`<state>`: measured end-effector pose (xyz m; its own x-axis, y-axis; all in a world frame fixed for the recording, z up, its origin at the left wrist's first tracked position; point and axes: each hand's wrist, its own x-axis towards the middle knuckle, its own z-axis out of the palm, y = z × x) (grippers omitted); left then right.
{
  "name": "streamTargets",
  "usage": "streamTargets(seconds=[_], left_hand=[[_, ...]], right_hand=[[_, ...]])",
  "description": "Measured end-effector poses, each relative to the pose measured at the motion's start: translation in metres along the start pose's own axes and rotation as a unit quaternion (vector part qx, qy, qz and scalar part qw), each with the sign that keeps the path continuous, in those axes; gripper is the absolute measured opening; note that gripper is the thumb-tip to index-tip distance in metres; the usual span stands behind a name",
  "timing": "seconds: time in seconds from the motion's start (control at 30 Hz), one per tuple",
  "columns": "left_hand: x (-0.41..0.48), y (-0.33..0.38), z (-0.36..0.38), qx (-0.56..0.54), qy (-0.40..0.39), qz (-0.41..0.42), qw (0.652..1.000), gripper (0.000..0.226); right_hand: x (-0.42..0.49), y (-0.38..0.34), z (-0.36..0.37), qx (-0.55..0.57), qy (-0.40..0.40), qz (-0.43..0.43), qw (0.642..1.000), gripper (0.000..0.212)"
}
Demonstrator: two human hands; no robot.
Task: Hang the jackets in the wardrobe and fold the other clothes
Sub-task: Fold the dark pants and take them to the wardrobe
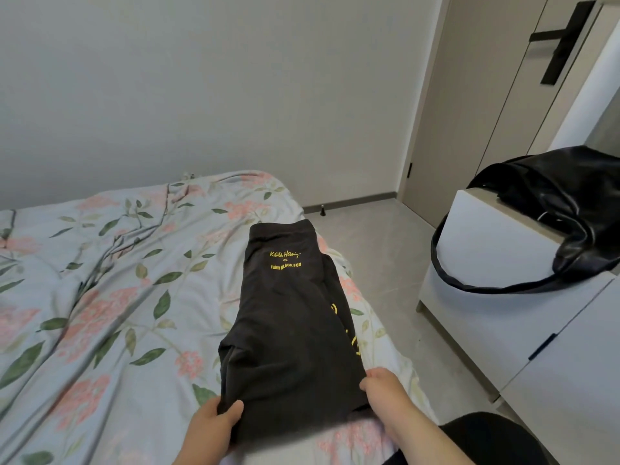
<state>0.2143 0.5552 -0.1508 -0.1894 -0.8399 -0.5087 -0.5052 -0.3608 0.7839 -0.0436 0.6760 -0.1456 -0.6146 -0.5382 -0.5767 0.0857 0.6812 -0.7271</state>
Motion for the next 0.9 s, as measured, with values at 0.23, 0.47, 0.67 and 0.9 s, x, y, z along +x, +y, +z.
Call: streamTargets(seconds=[0.23, 0.47, 0.67, 0.9], left_hand=[[-0.029, 0.005, -0.012, -0.153, 0.056, 0.024, 0.986, 0.010], [-0.084, -0.004, -0.020, -0.140, -0.032, 0.059, 0.988, 0.038], [-0.122, -0.008, -0.044, -0.248, -0.175, 0.009, 0.953, 0.012], [-0.098, 0.001, -0.055, -0.287, -0.223, 0.032, 0.931, 0.050]], right_hand=[[-0.039, 0.002, -0.007, 0.085, 0.035, -0.050, 0.995, 0.008], [-0.088, 0.020, -0.034, 0.064, -0.001, -0.093, 0.994, 0.018], [-0.117, 0.030, -0.056, 0.270, -0.174, -0.081, 0.944, 0.025], [-0.120, 0.033, -0.061, 0.339, -0.180, -0.109, 0.917, 0.046]])
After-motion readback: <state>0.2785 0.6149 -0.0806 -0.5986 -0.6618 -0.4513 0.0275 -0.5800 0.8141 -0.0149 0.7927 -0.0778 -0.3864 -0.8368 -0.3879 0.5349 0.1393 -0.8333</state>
